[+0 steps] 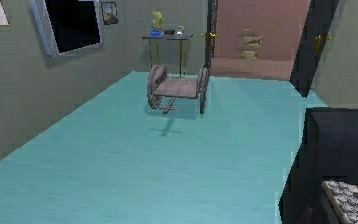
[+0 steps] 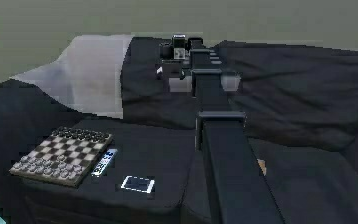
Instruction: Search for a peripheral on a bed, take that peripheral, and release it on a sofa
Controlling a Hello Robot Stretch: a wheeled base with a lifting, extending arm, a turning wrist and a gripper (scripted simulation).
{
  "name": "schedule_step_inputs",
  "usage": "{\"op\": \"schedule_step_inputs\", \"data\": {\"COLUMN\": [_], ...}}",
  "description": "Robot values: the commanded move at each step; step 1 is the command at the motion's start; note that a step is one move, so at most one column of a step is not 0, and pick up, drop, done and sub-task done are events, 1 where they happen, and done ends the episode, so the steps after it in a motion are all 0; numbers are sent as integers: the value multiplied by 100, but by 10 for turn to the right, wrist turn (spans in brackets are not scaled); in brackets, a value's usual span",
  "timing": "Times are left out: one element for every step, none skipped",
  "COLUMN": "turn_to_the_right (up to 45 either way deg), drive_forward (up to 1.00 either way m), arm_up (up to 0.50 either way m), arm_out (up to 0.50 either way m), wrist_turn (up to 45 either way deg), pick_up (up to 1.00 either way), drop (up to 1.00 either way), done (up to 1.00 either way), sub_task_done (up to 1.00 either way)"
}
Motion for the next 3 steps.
{"op": "schedule_step_inputs", "data": {"turn_to_the_right": [0,0,0], "drive_forward": [0,0,0], "arm_up": [0,0,0], "arm_out": [0,-10,0], "wrist_turn": [0,0,0], "pick_up": [0,0,0], "drop": [100,0,0], "done": [0,0,100], "sub_task_done": [0,0,0]}}
